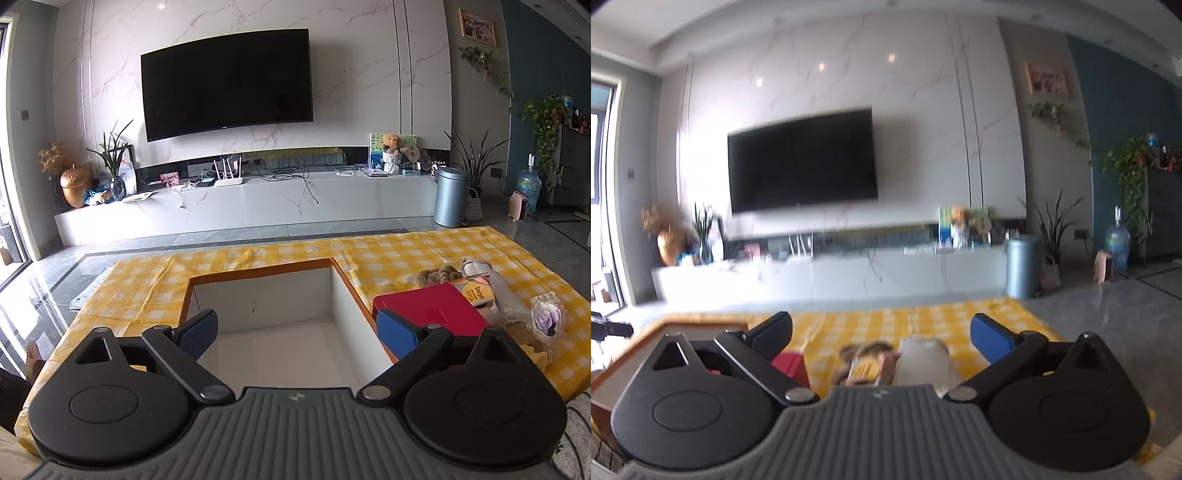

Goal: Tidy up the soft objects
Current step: 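Reach the right tool to the yellow cloth and close on it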

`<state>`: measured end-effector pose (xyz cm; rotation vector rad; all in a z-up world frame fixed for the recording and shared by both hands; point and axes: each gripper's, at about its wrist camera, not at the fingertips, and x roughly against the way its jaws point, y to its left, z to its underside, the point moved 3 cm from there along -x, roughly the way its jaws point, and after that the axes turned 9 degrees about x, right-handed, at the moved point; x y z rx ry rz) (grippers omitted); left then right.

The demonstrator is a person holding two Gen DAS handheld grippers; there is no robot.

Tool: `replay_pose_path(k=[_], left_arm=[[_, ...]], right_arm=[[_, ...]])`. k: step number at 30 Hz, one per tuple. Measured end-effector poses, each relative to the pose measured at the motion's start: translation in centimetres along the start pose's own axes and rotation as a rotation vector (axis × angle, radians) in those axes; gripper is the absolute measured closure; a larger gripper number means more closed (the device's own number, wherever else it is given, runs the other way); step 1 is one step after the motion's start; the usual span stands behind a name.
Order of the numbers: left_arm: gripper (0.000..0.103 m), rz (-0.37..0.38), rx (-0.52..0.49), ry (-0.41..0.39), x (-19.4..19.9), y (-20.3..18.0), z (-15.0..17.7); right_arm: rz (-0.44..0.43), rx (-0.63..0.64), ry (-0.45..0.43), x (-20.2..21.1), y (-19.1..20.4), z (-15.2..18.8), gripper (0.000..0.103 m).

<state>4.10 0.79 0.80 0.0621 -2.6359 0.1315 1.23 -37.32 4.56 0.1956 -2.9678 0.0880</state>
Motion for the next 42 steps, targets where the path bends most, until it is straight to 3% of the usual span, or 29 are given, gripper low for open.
replay_pose_path(k=[2, 4, 7, 9, 11, 13, 15, 16, 20, 24, 27, 36, 37, 40, 41, 42], left_arm=[[0.000, 0.021, 0.014, 0.018, -0.2, -0.4, -0.3], [0.000, 0.038, 0.019, 0.037, -0.4, -1.1, -0.4], [0.000, 0.052, -0.008, 0.058, -0.8, -2.5, -0.3], [0.000, 0.074, -0.040, 0.077, -1.2, -3.6, -0.2], [0.000, 0.092, -0.057, 0.091, -1.5, -4.5, -0.2], [0.000, 0.093, -0.073, 0.092, -1.8, -5.4, -0.3], [0.000, 0.091, -0.092, 0.090, -2.0, -6.1, -0.3], [0.000, 0.092, -0.102, 0.089, -2.1, -6.3, -0.3], [0.000, 0.096, -0.125, 0.100, -2.6, -6.9, 0.0], [0.000, 0.090, -0.132, 0.112, -3.1, -6.8, 0.3], [0.000, 0.094, -0.121, 0.123, -3.5, -6.4, 0.5], [0.000, 0.138, -0.133, 0.135, -3.3, -6.5, 1.0], [0.000, 0.138, -0.133, 0.135, -3.3, -6.4, 1.0], [0.000, 0.136, -0.134, 0.134, -3.3, -6.5, 1.0], [0.000, 0.135, -0.135, 0.134, -3.2, -6.5, 1.0], [0.000, 0.133, -0.136, 0.135, -3.2, -6.4, 1.0]], right_arm=[[0.054, 0.033, -0.051, 0.8, -1.3, -0.5, 0.002], [0.103, 0.088, -0.027, 0.7, -1.9, -0.6, 0.002], [0.130, 0.113, 0.179, -1.8, -2.7, 0.1, 0.002], [0.104, 0.112, 0.340, -3.9, -2.9, 1.1, 0.002], [0.028, 0.116, 0.428, -5.5, -2.2, 2.1, 0.003], [-0.080, 0.137, 0.446, -6.5, -0.7, 2.4, 0.012], [-0.175, 0.157, 0.476, -7.5, 1.1, 2.7, 0.047], [-0.212, 0.165, 0.512, -8.4, 2.2, 3.0, 0.051], [-0.245, 0.239, 0.635, -11.4, 4.9, 5.0, 0.052], [-0.232, 0.231, 0.754, -14.7, 5.0, 7.2, 0.050], [-0.199, 0.215, 0.792, -16.1, 4.7, 8.4, 0.050], [-0.214, 0.243, 0.870, -17.3, 5.2, 10.0, 0.053], [-0.216, 0.243, 0.872, -17.3, 5.2, 10.0, 0.055], [-0.250, 0.233, 0.864, -17.0, 5.3, 9.9, 0.078], [-0.244, 0.248, 0.860, -16.9, 5.5, 9.9, 0.093], [-0.227, 0.269, 0.853, -16.8, 5.6, 9.8, 0.099]])
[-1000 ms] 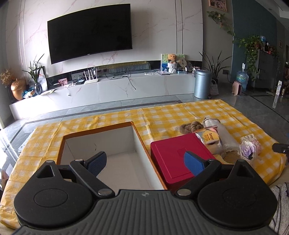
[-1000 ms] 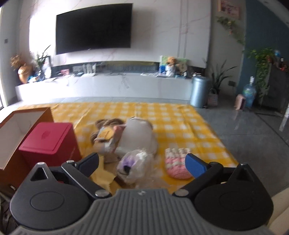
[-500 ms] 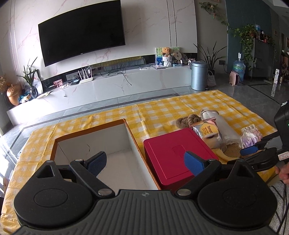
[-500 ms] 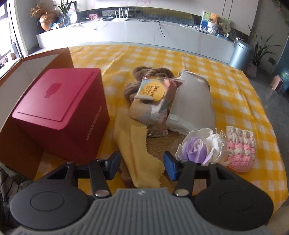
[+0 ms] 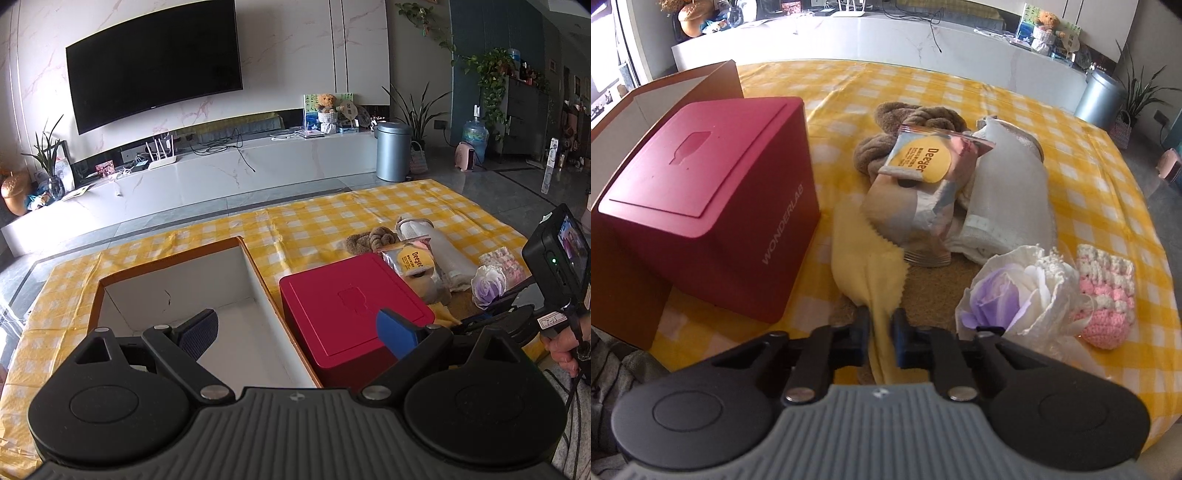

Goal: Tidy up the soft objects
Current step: 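Reach the right tool to the yellow cloth and close on it, then grasp the coir bear pad with the left tool while the right tool holds the yellow cloth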

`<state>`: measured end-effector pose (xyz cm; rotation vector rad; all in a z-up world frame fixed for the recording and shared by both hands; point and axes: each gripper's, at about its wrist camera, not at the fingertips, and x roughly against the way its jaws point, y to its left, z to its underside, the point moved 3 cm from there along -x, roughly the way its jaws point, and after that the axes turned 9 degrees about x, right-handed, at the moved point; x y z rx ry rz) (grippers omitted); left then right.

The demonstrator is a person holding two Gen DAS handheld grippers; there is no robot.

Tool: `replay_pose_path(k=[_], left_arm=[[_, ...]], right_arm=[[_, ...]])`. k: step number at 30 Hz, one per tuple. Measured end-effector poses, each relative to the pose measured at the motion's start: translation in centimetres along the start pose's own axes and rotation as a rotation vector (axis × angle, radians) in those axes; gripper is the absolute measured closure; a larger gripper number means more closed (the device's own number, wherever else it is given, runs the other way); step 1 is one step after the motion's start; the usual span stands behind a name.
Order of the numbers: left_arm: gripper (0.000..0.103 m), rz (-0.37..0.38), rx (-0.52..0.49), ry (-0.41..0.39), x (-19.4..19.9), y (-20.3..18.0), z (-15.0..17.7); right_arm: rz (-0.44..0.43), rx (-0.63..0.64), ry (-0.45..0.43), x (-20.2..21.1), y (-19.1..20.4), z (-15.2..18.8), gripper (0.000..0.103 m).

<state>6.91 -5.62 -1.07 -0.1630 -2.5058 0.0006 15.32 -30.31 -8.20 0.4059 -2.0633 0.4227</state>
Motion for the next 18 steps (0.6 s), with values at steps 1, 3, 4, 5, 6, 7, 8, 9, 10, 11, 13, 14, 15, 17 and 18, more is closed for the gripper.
replay_pose_path(k=[1, 3, 4, 5, 6, 7, 8, 9, 10, 11, 13, 14, 15, 17, 18], left_arm=[[0.000, -0.001, 0.000, -0.001, 0.1, 0.0, 0.0], [0.000, 0.001, -0.001, -0.001, 0.3, -0.2, 0.0], [0.000, 0.002, -0.004, 0.000, 0.4, -0.4, 0.0], [0.000, 0.004, -0.008, -0.001, 0.5, -0.5, -0.1], [0.000, 0.007, -0.016, -0.003, 0.7, -0.8, -0.1], [0.000, 0.009, -0.025, -0.005, 0.8, -1.1, -0.1], [0.000, 0.010, -0.035, -0.006, 0.9, -1.3, -0.1], [0.000, 0.012, -0.048, -0.007, 1.0, -1.8, -0.2], [0.000, 0.017, -0.065, -0.004, 1.0, -2.3, -0.3], [0.000, 0.026, -0.090, 0.001, 0.9, -3.0, -0.4], [0.000, 0.050, -0.147, 0.009, 0.6, -4.6, -0.5], [0.000, 0.059, -0.176, 0.013, 0.4, -5.4, -0.6], [0.000, 0.066, -0.202, 0.016, 0.2, -6.5, -0.5], [0.000, 0.105, -0.267, 0.040, -0.5, -8.7, -0.4], [0.000, 0.132, -0.294, 0.056, -1.0, -9.8, -0.3]], right_arm=[[0.011, 0.010, -0.007, 0.2, 0.1, 0.0, 0.100], [-0.015, 0.030, -0.052, 1.0, 0.5, -0.1, 0.102], [-0.031, 0.033, -0.079, 1.5, 0.5, -0.1, 0.102], [-0.041, 0.033, -0.108, 2.3, 0.5, -0.1, 0.102], [-0.042, 0.032, -0.131, 3.1, 0.4, 0.0, 0.102], [-0.041, 0.028, -0.153, 3.9, 0.3, 0.2, 0.102], [-0.045, 0.019, -0.181, 4.8, 0.1, 0.3, 0.102], [-0.055, 0.004, -0.201, 5.7, -0.2, 0.6, 0.102], [-0.065, -0.018, -0.221, 6.7, -0.6, 0.9, 0.102], [-0.068, -0.040, -0.244, 7.7, -1.1, 1.3, 0.102], [-0.072, -0.081, -0.283, 9.7, -2.2, 2.0, 0.102], [-0.063, -0.100, -0.306, 10.8, -2.8, 2.4, 0.102], [-0.047, -0.119, -0.331, 11.8, -3.3, 2.9, 0.102], [0.007, -0.161, -0.369, 13.9, -4.6, 4.1, 0.102], [0.034, -0.183, -0.382, 14.8, -5.2, 4.7, 0.102]])
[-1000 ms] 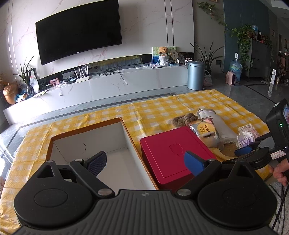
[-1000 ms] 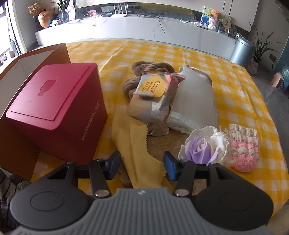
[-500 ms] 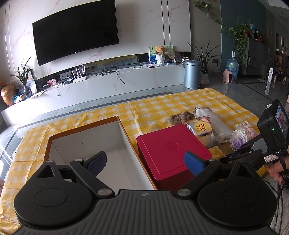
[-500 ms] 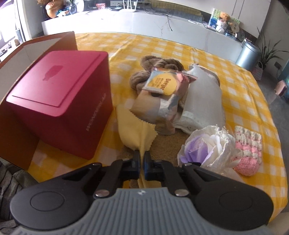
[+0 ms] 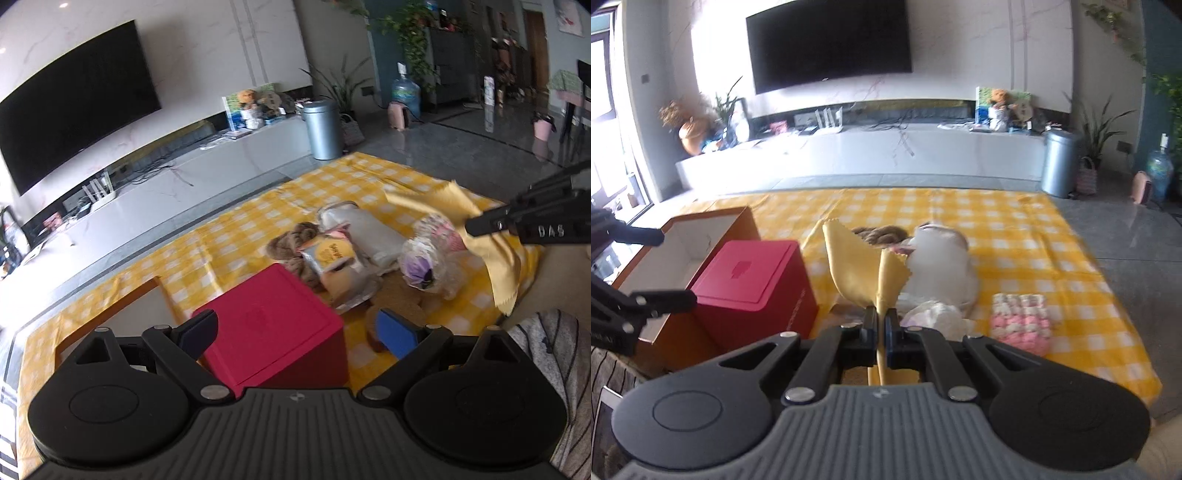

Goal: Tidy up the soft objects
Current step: 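Grasp the coir bear pad with the left tool while the right tool holds the yellow cloth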

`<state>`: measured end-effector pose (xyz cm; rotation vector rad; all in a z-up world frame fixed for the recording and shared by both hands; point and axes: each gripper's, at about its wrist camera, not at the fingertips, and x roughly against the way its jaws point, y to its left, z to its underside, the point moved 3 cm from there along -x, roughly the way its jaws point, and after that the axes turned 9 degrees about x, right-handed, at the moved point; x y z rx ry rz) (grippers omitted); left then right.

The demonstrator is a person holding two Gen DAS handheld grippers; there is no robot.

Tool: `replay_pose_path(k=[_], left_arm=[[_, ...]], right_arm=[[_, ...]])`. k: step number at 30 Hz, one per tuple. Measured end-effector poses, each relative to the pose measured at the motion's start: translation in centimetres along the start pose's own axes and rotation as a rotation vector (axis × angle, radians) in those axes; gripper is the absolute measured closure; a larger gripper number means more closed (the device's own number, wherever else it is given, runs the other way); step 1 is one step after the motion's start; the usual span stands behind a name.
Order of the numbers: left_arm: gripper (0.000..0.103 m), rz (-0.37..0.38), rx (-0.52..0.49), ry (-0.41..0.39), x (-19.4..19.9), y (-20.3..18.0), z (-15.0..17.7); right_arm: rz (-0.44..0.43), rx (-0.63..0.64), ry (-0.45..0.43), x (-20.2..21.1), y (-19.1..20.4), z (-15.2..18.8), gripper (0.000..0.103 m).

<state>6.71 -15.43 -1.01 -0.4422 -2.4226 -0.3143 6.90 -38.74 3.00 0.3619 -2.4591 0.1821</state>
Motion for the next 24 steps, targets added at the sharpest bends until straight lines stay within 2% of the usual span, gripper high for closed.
replay_pose_path(k=[2, 5, 8, 14, 19, 22, 24], left_arm=[[0.000, 0.041, -0.002, 0.015, -1.2, -1.4, -0.6], [0.000, 0.118, 0.030, 0.064, -3.6, -3.2, -1.3], [0.000, 0.168, -0.012, 0.124, -6.1, -4.8, -1.6], [0.000, 0.162, -0.067, 0.278, -11.4, -7.4, -1.2], [0.000, 0.072, -0.123, 0.333, -15.1, -8.3, -0.6], [0.000, 0.087, -0.074, 0.401, -17.0, -8.3, -0.1], [0.000, 0.072, -0.079, 0.381, -17.3, -8.4, 0.0]], right_arm=[[0.045, -0.045, -0.025, 1.7, -1.4, 0.4, 0.102], [0.065, -0.078, -0.031, 2.6, -2.6, 1.2, 0.102], [0.066, -0.078, -0.018, 2.5, -2.9, 2.3, 0.102], [0.050, -0.129, 0.009, 0.7, -4.2, 4.5, 0.102], [0.036, -0.138, 0.034, -0.3, -4.4, 5.7, 0.102], [0.032, -0.146, 0.040, -0.7, -4.6, 5.9, 0.102], [0.030, -0.154, 0.039, -0.9, -4.8, 6.0, 0.102]])
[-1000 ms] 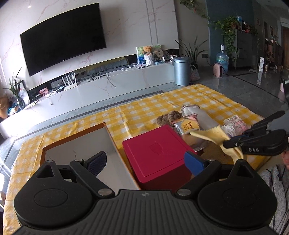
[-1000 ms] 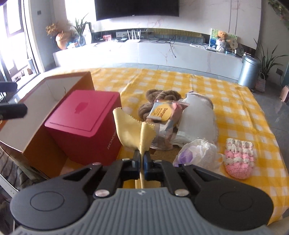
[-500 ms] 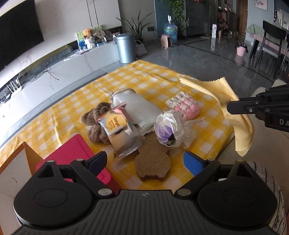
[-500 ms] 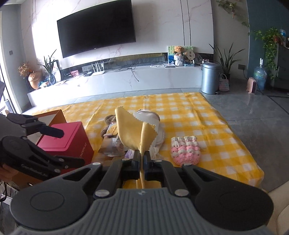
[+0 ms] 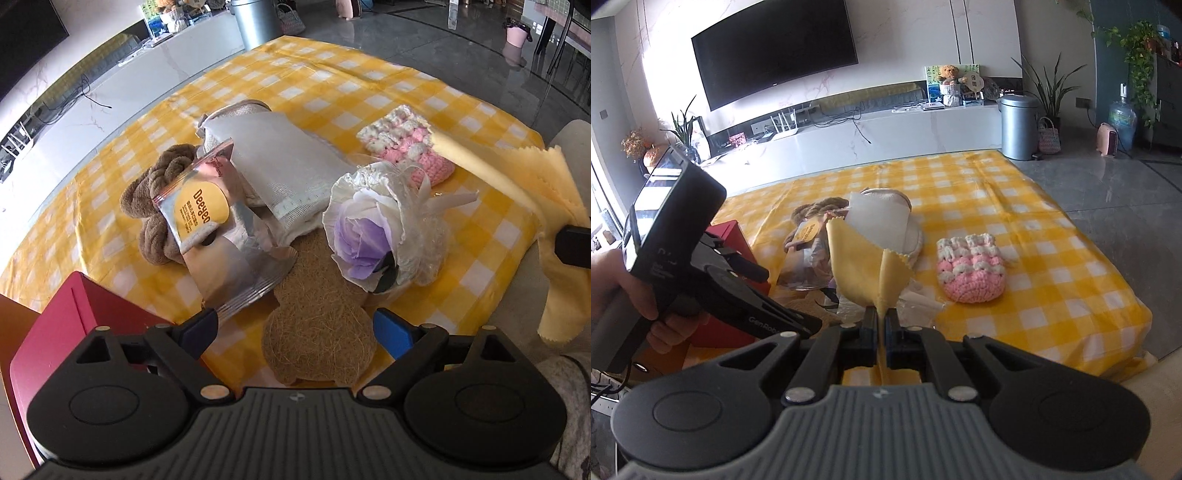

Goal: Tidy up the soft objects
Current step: 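Grasp the coir bear pad with the left tool while the right tool holds the yellow cloth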

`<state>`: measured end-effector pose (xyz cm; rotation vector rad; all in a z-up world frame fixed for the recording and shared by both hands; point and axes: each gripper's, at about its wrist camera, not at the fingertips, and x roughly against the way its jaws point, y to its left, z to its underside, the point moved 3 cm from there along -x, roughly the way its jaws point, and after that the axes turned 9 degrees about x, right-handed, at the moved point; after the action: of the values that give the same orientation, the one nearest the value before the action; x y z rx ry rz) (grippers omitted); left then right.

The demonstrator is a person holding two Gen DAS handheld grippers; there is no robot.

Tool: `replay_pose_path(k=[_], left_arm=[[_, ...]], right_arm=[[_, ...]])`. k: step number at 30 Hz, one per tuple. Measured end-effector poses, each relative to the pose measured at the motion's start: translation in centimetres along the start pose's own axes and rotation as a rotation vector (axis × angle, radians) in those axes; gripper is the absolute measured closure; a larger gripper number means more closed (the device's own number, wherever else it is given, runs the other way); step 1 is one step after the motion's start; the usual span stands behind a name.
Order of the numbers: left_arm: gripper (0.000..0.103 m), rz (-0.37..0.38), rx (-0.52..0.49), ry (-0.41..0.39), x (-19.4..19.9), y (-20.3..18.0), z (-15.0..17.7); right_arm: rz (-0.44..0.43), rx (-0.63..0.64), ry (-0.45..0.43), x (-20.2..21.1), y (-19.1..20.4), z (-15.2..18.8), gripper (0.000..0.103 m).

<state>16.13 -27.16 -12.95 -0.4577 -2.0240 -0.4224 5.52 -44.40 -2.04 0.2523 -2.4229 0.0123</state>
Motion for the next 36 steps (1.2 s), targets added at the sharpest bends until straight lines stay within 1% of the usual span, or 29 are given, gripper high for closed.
replay_pose_path(k=[1, 3, 5, 6, 8, 10, 12, 13, 14, 15, 16, 19, 21, 24, 26, 30, 32, 34, 36], left_arm=[[0.000, 0.025, -0.010, 0.009, -0.3, -0.1, -0.1], [0.000, 0.062, 0.012, 0.049, -1.1, 0.0, 0.0], [0.000, 0.064, 0.027, 0.111, -2.2, -0.3, 0.2], [0.000, 0.049, 0.020, 0.130, -2.9, -0.5, 0.4], [0.000, 0.011, -0.004, 0.130, -3.8, -0.6, 0.7], [0.000, 0.015, -0.007, 0.131, -4.7, -0.6, 0.9], [0.000, 0.037, 0.033, 0.124, -4.9, -0.1, 1.1], [0.004, 0.058, 0.039, 0.126, -4.8, 0.0, 1.2], [0.013, 0.092, 0.041, 0.131, -4.6, 0.1, 1.3], [0.014, 0.095, 0.042, 0.140, -4.4, 0.2, 1.3], [0.015, 0.081, 0.025, 0.143, -4.1, 0.2, 1.4], [0.015, 0.060, -0.016, 0.131, -3.5, 0.1, 1.6], [0.015, 0.054, -0.019, 0.132, -2.7, 0.2, 1.8], [0.015, 0.069, -0.034, 0.116, -0.5, 0.2, 1.6], [0.015, 0.080, -0.059, 0.119, 0.8, 0.0, 1.4], [0.015, 0.065, -0.109, 0.111, 3.3, -0.3, 1.1], [0.015, 0.062, -0.124, 0.094, 4.6, -0.3, 1.1], [0.015, 0.101, -0.152, 0.076, 6.0, -0.1, 0.9], [0.015, 0.131, -0.153, 0.047, 7.5, 0.3, 0.7]], right_arm=[[-0.003, -0.005, -0.003, 0.0, -0.1, 0.0, 0.102], [-0.017, -0.015, -0.005, -0.1, -0.4, 0.2, 0.102], [-0.013, -0.018, -0.001, -0.3, -0.6, 0.4, 0.102], [-0.009, -0.020, 0.002, -0.3, -0.7, 0.5, 0.102], [-0.006, -0.027, 0.008, -0.4, -0.8, 0.6, 0.102], [-0.006, -0.025, 0.008, -0.4, -0.8, 0.7, 0.102], [-0.008, -0.022, 0.008, -0.4, -0.8, 0.7, 0.102], [-0.008, -0.023, 0.008, -0.5, -0.8, 0.7, 0.102], [-0.009, -0.023, 0.008, -0.5, -0.7, 0.8, 0.102], [-0.008, -0.023, 0.009, -0.5, -0.7, 0.8, 0.102], [-0.007, -0.024, 0.011, -0.6, -0.7, 0.8, 0.102], [-0.010, -0.024, 0.015, -0.7, -0.6, 0.7, 0.102], [-0.017, -0.020, 0.011, -0.5, -0.5, 0.7, 0.102], [-0.022, -0.017, 0.006, -0.3, -0.3, 0.5, 0.102], [-0.026, -0.010, 0.004, -0.3, -0.1, 0.4, 0.102], [-0.037, 0.001, 0.018, -1.0, 0.5, 0.4, 0.102], [-0.039, 0.004, 0.030, -1.4, 0.8, 0.5, 0.102], [-0.043, 0.007, 0.039, -1.8, 1.0, 0.6, 0.102], [-0.048, 0.006, 0.051, -2.0, 1.4, 0.8, 0.102]])
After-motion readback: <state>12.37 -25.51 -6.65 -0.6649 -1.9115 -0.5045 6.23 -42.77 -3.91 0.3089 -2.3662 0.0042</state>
